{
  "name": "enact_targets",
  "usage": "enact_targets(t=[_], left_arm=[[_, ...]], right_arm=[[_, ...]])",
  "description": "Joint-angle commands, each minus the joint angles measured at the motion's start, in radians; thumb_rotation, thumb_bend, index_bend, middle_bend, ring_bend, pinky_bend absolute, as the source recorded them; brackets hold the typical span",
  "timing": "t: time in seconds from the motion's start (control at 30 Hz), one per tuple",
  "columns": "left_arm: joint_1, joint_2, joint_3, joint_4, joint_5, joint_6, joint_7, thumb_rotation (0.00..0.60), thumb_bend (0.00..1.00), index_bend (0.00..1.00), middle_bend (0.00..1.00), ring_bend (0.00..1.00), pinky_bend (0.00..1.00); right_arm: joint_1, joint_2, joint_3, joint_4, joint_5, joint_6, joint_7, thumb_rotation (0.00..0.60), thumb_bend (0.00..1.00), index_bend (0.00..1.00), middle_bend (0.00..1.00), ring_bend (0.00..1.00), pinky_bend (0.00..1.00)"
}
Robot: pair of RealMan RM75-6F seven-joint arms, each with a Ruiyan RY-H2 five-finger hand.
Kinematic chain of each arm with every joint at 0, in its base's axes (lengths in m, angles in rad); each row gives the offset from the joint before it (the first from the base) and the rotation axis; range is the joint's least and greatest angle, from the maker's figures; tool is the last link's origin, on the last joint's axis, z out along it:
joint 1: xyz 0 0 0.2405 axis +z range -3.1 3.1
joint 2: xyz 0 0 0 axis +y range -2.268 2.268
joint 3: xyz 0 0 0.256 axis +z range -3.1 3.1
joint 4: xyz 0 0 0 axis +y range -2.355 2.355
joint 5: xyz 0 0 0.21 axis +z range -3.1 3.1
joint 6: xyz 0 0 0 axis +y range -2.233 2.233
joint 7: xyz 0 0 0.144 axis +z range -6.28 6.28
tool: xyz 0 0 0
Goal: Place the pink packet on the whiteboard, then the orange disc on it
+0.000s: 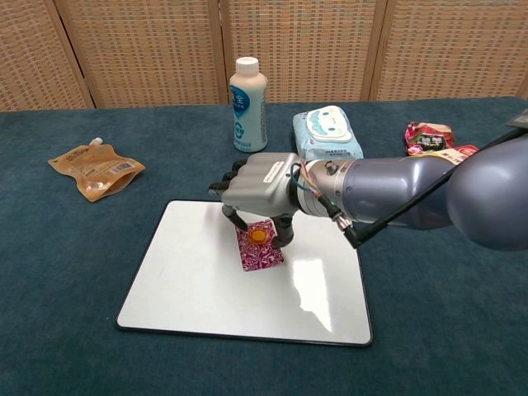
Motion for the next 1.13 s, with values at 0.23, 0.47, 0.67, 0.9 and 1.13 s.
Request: enact_targets(t=[0.23, 0.47, 0.67, 0.9, 1.13], left_arm=[[0.000, 0.002, 0.001, 0.002, 0.004, 0.003, -0.008, 0.600, 0.00, 0.00, 0.00, 0.00, 0.00], [0.000, 0.003, 0.003, 0.003, 0.022, 0.011, -0.019, 0.600, 0.00, 0.00, 0.00, 0.00, 0.00], [0.005, 0.000, 0.007, 0.013, 0.048, 0.023, -0.042, 0.600, 0.00, 0.00, 0.00, 0.00, 0.00], [0.012, -0.007, 0.014, 0.025, 0.096, 0.054, -0.064, 0.600, 0.00, 0.00, 0.00, 0.00, 0.00], [0.022, -0.015, 0.020, 0.034, 0.134, 0.083, -0.072, 0.600, 0.00, 0.00, 0.00, 0.00, 0.00]], right_arm=[[0.006, 0.055, -0.016, -0.086, 0.028, 0.074, -0.018, 0.600, 0.31, 0.03, 0.00, 0.00, 0.00], [-0.056, 0.233, -0.016, -0.314, -0.020, 0.233, -0.003, 0.600, 0.31, 0.03, 0.00, 0.00, 0.00], [-0.213, 0.446, -0.039, -0.443, -0.221, 0.422, 0.205, 0.600, 0.31, 0.03, 0.00, 0.00, 0.02], [-0.478, 0.665, -0.124, -0.413, -0.340, 0.637, 0.566, 0.600, 0.14, 0.03, 0.00, 0.00, 0.02], [-0.755, 0.721, -0.203, -0.368, -0.364, 0.846, 0.834, 0.600, 0.00, 0.00, 0.00, 0.00, 0.00]])
